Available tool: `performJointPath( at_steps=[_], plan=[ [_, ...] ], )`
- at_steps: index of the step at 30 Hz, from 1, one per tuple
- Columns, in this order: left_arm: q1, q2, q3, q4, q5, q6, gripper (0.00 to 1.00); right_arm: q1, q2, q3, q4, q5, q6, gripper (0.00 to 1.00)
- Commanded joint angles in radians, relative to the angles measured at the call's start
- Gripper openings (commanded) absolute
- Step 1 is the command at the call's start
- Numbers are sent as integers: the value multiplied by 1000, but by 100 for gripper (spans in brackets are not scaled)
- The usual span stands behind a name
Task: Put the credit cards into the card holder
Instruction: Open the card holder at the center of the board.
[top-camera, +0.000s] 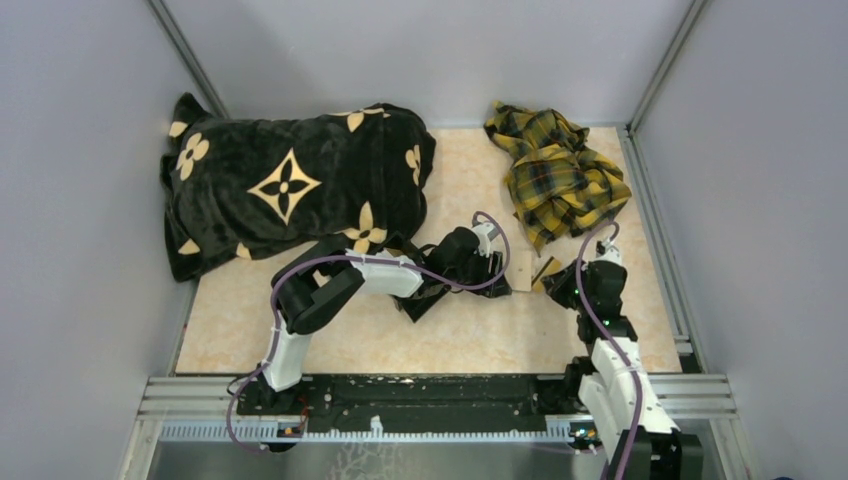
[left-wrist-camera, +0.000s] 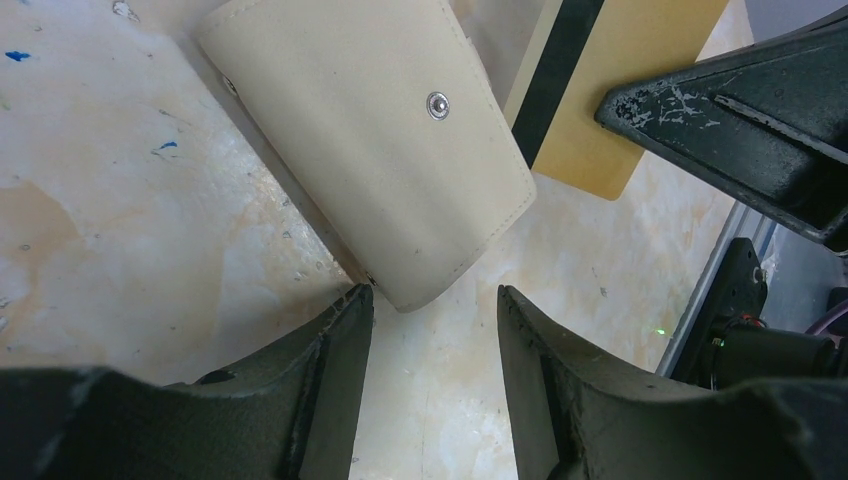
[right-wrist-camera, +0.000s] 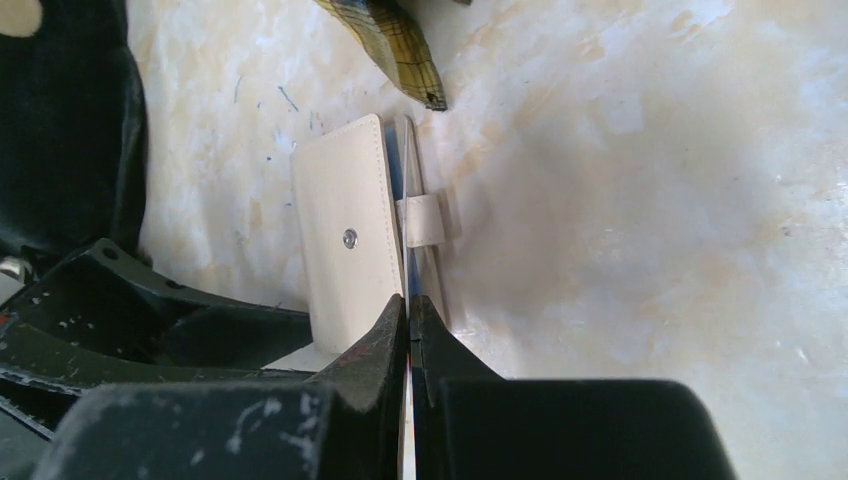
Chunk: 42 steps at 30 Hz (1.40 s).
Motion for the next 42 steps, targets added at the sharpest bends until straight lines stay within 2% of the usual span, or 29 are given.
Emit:
performJointPath(
  at_steps=[1,29,42],
  plan=[
    [-7,44,-36,-187,-34,16,58,-6,11,14,24,32,-52,0],
    [-6,56,-16,-190,-42,24,57,-6,65,13,85,-42,-50,0],
    [-4,55,-14,-204,-48,33,57,-6,9,48,-5,19,-83,0]
  ],
)
